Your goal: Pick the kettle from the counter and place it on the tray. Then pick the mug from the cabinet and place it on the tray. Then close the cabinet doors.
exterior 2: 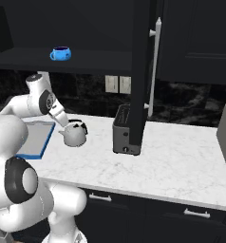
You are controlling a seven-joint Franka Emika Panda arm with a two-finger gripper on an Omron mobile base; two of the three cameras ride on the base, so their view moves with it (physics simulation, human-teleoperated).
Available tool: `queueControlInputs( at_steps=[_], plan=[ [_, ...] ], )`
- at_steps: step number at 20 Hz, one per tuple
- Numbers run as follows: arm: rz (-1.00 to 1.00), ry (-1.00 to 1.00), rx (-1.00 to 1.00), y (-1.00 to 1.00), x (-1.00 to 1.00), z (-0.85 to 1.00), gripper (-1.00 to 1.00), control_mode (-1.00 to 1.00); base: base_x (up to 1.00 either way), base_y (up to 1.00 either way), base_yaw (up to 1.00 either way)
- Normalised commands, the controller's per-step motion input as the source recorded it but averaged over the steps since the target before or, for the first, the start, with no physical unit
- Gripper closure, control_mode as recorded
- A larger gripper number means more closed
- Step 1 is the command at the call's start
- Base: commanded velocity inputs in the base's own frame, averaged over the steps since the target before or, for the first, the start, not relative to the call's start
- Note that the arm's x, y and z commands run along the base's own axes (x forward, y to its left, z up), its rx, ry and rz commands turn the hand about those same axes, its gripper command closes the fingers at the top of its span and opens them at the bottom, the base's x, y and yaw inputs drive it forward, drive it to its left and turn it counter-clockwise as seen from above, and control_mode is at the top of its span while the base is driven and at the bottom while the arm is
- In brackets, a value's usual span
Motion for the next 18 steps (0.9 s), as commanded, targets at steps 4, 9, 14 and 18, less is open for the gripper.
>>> queueControlInputs(
  at_steps=[4,9,14,18],
  plan=[
    [0.0,0.0,0.03,0.0,0.14,-0.35,-1.0,-1.0,0.0,0.0,0.0],
    [0.0,0.0,0.04,0.0,0.3,-0.19,-1.0,-1.0,0.0,0.0,0.0],
    [0.0,0.0,0.0,0.0,0.4,-0.1,-1.0,-1.0,0.0,0.0,0.0],
    [0.0,0.01,0.0,0.0,0.41,-0.11,-1.0,-1.0,0.0,0.0,0.0]
  ],
)
